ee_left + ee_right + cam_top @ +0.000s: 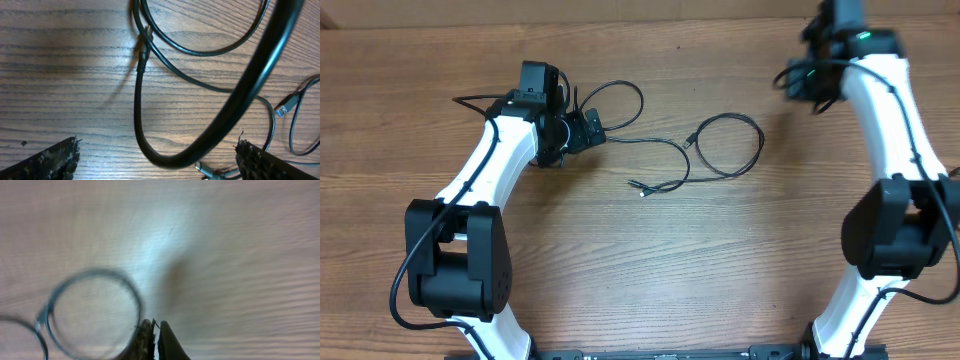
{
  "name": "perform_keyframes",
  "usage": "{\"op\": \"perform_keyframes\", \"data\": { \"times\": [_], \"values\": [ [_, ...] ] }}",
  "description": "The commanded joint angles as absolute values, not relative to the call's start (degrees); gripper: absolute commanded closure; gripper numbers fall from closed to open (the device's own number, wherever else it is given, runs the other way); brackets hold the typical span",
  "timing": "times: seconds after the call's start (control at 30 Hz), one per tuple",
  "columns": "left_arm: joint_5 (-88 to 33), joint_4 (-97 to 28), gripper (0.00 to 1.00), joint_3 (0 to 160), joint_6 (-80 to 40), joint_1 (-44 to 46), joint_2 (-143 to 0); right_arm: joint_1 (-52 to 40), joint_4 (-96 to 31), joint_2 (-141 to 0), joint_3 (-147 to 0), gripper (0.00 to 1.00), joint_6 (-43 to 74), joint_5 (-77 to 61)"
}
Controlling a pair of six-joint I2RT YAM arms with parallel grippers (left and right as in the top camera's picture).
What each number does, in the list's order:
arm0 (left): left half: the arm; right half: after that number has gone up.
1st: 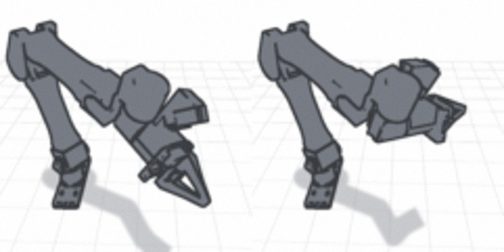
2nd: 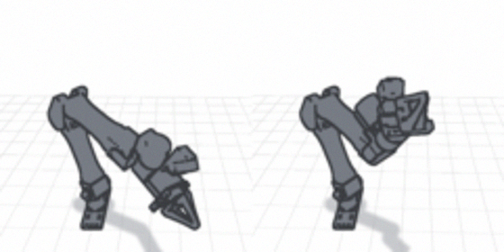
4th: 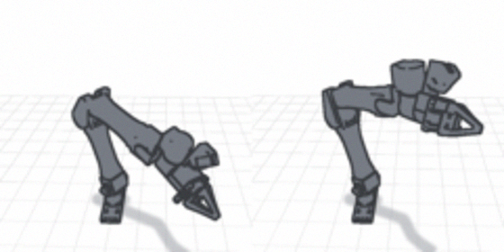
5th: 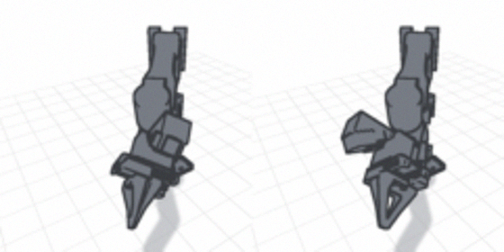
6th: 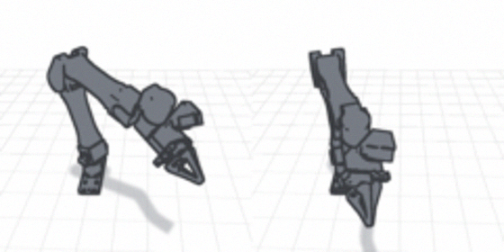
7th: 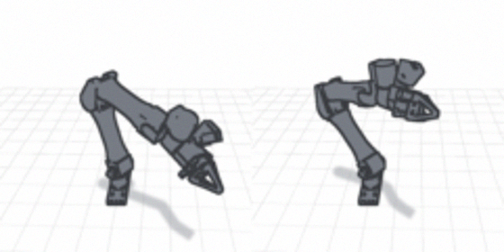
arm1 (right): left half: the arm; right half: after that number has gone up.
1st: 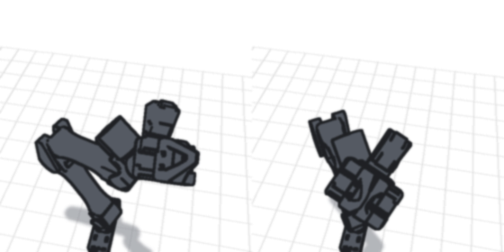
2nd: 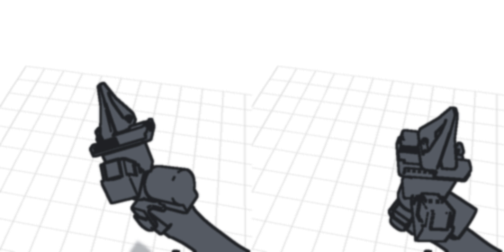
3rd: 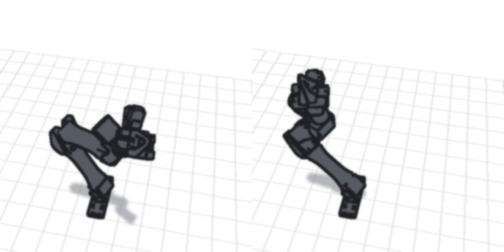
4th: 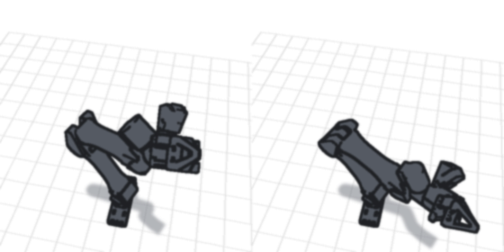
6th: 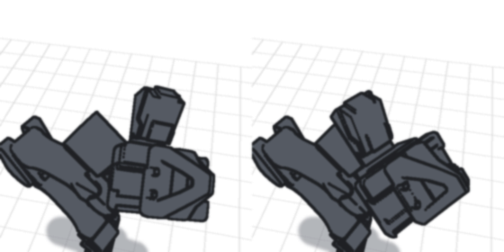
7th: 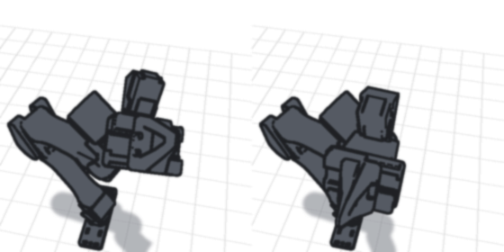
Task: Untangle cables
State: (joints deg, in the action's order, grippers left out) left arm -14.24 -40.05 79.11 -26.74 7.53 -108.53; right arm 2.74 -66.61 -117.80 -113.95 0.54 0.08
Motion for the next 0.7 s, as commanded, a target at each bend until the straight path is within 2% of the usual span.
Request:
{"op": "perform_keyframes", "data": {
  "times": [0.0, 0.07, 0.13, 0.27, 0.43, 0.47, 0.53, 0.67],
  "values": [
    [-13.47, -40.12, 0.01, 80.42, -25.52, 7.97, -106.98, 7.07, -67.44, -115.35, -123.42, 0.96, 1.10, -0.36],
    [-13.47, -40.12, 0.00, 80.42, -25.52, 7.97, -106.98, 8.51, -69.23, -115.26, -124.95, 0.96, 2.35, -7.68],
    [-13.47, -40.10, 0.00, 80.42, -25.52, 7.97, -106.98, 8.75, -73.89, -115.26, -124.66, 0.79, 2.35, -14.76],
    [-13.47, -40.12, 0.00, 80.42, -25.52, 7.97, -106.98, 6.72, -79.13, -115.28, -122.02, 0.67, 3.70, -17.89],
    [-13.47, -40.10, 0.00, 80.42, -25.52, 7.97, -106.98, 0.10, -77.52, -115.31, -117.16, 0.30, 3.90, -24.47],
    [-13.47, -40.12, 0.00, 80.42, -25.52, 7.97, -106.98, -0.73, -76.53, -115.31, -116.44, 0.27, 4.73, -24.56],
    [-13.47, -40.10, 0.00, 80.42, -25.52, 7.97, -106.98, -3.95, -72.64, -115.31, -113.58, 0.00, 7.92, -24.58],
    [-13.47, -40.12, 0.01, 80.42, -25.52, 7.97, -106.98, -10.35, -61.63, -115.35, -106.06, 0.02, 12.56, -22.72]
  ]
}}
